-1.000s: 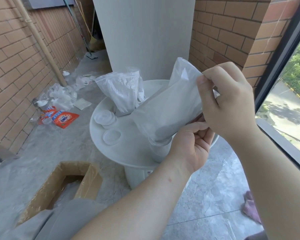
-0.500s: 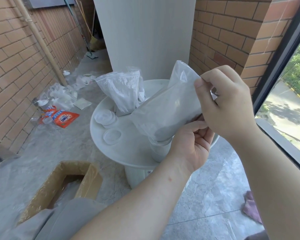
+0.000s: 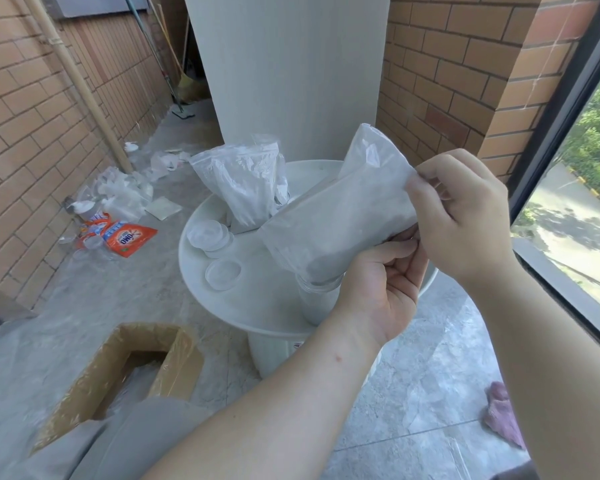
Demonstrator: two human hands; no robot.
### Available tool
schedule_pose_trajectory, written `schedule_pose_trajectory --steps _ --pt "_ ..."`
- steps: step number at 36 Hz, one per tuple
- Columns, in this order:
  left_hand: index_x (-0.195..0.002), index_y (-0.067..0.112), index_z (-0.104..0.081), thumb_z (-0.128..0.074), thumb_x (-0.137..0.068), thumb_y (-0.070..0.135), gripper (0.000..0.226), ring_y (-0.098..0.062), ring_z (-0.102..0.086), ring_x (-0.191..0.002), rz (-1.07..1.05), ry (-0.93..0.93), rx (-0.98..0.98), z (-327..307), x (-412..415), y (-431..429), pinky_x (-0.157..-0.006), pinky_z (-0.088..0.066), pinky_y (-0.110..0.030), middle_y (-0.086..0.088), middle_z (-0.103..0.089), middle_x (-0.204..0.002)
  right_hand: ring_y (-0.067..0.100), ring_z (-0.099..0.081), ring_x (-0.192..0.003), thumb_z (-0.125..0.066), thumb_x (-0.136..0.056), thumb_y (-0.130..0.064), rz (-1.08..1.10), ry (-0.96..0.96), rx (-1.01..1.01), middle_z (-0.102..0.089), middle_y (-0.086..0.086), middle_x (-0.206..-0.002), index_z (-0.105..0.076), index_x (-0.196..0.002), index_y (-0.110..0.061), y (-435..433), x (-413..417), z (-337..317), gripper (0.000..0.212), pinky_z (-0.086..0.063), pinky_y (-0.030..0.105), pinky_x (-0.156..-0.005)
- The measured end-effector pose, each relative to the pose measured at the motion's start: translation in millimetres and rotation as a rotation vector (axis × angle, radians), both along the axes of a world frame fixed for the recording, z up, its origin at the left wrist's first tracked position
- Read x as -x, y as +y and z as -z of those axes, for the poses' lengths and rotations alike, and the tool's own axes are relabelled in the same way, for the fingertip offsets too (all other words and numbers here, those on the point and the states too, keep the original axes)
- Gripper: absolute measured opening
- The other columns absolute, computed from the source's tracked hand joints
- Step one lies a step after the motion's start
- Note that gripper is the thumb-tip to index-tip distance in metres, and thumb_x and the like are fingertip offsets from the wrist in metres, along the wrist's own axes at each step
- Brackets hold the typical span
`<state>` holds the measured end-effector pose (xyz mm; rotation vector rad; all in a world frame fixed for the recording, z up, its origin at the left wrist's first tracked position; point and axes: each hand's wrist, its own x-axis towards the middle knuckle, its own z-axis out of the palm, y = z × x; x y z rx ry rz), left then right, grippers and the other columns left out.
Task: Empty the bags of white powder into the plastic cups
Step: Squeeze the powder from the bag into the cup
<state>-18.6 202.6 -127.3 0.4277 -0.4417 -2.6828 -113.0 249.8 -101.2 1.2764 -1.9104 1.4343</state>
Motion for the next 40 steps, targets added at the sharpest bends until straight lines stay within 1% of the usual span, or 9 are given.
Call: schedule_pose_trajectory --steps 4,6,9,14,17,26,30,34,40 --pt "-0.076 0.005 -0.077 -0.043 -0.089 -0.016 0.042 -0.01 -0.074 -0.077 0.012 0.011 0.002 0.2 -0.1 -0.2 -0.072 -0.059 -0.02 -0.004 -0.076 -0.086 0.018 -0.052 -0.079 -0.056 -0.096 -0.007 -0.007 0.039 0.047 -0.057 0.004 -0.083 -0.064 -0.084 -0.003 -2.1 -3.6 -2.8 0.014 -0.045 0.033 -0.07" --pt "-0.074 0.005 -0.075 -0.043 -0.089 -0.017 0.042 -0.009 -0.073 -0.07 0.017 0.013 0.01 0.5 -0.3 0.3 -0.068 -0.058 -0.019 -0.002 -0.075 -0.08 0.02 -0.053 -0.08 -0.056 -0.098 -0.009 -0.018 0.069 0.045 -0.058 0.006 -0.084 -0.063 -0.087 -0.003 -2.8 -5.0 -3.8 0.015 -0.046 0.036 -0.07" --pt "-0.075 0.006 -0.069 -0.043 -0.089 -0.017 0.038 -0.007 -0.069 -0.059 0.016 0.005 0.018 0.1 -0.6 1.4 -0.06 -0.056 -0.017 0.0 -0.072 -0.069 0.024 -0.054 -0.08 -0.055 -0.1 -0.01 -0.033 0.119 0.03 -0.058 0.007 -0.085 -0.063 -0.089 -0.002 -3.6 -6.1 -5.0 0.016 -0.047 0.041 -0.069" --pt "-0.078 0.009 -0.064 -0.041 -0.089 -0.018 0.038 -0.004 -0.065 -0.052 0.024 -0.03 0.018 -1.1 -1.3 2.6 -0.054 -0.053 -0.015 0.003 -0.068 -0.061 0.025 -0.052 -0.079 -0.054 -0.101 -0.01 -0.021 0.171 0.045 -0.058 0.008 -0.084 -0.064 -0.09 0.0 -5.6 -8.6 -7.5 0.018 -0.045 0.04 -0.068" --pt "-0.084 0.01 -0.064 -0.041 -0.089 -0.019 0.036 -0.004 -0.065 -0.053 0.031 -0.041 0.013 -2.0 -1.9 3.1 -0.054 -0.053 -0.015 0.004 -0.068 -0.062 0.025 -0.053 -0.079 -0.053 -0.101 -0.009 -0.006 0.191 0.061 -0.059 0.009 -0.085 -0.064 -0.089 0.001 -5.7 -9.2 -8.6 0.019 -0.045 0.04 -0.067" --pt "-0.088 0.008 -0.068 -0.041 -0.089 -0.018 0.038 -0.003 -0.067 -0.056 0.009 -0.068 0.0 -4.5 -2.0 3.7 -0.056 -0.054 -0.016 0.003 -0.071 -0.066 0.025 -0.053 -0.078 -0.053 -0.1 -0.009 -0.013 0.208 0.061 -0.059 0.009 -0.084 -0.064 -0.088 0.001 -5.2 -10.0 -10.5 0.019 -0.045 0.042 -0.065" --pt "-0.077 0.01 -0.073 -0.043 -0.09 -0.017 0.043 -0.003 -0.068 -0.057 0.002 -0.065 -0.008 -5.8 -2.0 5.2 -0.053 -0.053 -0.015 0.003 -0.072 -0.069 0.025 -0.053 -0.077 -0.053 -0.1 -0.009 -0.012 0.21 0.057 -0.059 0.008 -0.084 -0.064 -0.088 0.001 -6.5 -11.4 -9.8 0.019 -0.045 0.042 -0.065" --pt "-0.079 0.01 -0.074 -0.044 -0.089 -0.018 0.043 -0.004 -0.07 -0.06 -0.006 -0.068 0.0 -7.4 -1.9 5.7 -0.053 -0.053 -0.015 0.002 -0.074 -0.072 0.028 -0.054 -0.077 -0.053 -0.1 -0.008 0.016 0.233 0.086 -0.059 0.011 -0.084 -0.064 -0.088 0.002 -7.2 -11.3 -10.3 0.019 -0.045 0.043 -0.065" --pt "-0.071 0.013 -0.076 -0.041 -0.089 -0.018 0.05 -0.003 -0.067 -0.057 0.0 -0.074 0.041 -8.2 -1.9 6.1 -0.052 -0.052 -0.014 0.003 -0.072 -0.07 0.029 -0.055 -0.08 -0.051 -0.101 -0.01 0.024 0.231 0.08 -0.06 0.012 -0.086 -0.064 -0.089 0.002 -7.7 -12.5 -9.5 0.021 -0.045 0.045 -0.066"
